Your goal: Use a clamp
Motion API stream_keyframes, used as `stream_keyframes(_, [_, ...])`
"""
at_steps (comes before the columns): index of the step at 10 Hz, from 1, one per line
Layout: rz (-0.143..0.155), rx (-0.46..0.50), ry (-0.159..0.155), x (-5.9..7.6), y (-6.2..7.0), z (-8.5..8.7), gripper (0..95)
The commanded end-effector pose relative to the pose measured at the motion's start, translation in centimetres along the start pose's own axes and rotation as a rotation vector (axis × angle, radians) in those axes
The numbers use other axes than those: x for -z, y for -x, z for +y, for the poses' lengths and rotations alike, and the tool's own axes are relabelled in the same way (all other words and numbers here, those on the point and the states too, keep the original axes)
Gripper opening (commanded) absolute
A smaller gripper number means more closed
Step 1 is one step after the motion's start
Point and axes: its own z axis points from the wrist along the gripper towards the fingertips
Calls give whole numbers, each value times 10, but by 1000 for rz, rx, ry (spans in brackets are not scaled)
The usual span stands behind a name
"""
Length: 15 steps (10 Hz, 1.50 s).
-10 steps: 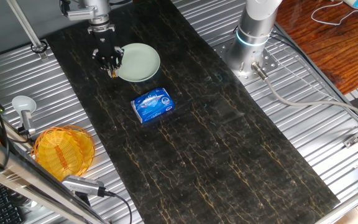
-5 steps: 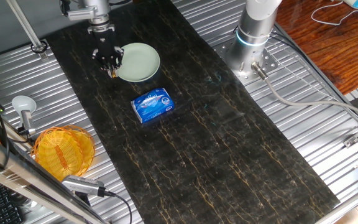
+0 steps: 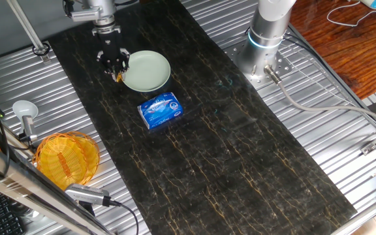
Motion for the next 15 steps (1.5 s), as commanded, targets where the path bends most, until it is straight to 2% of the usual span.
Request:
stream_keyframes(1, [0,1,-1,0,0,0,190])
stream_keyframes(2, [-1,2,0,0,0,0,190])
stream_keyframes(3, [0,4,-1,0,0,0,380])
stream_keyframes(9, [7,5,3,4,0,2,380])
stream_keyframes(10, [10,-10,7,11,3,4,570])
stream_keyframes(11, [28,-26,4,22,8,7,570])
stream_keyframes(12, [41,-40,-3,26,11,8,570])
stream_keyframes(13, [63,-104,-21,34,21,12,380])
stream_keyframes(14, [134,-194,-75,38,35,14,380])
stream_keyframes(15, [176,-285,-101,37,54,14,190])
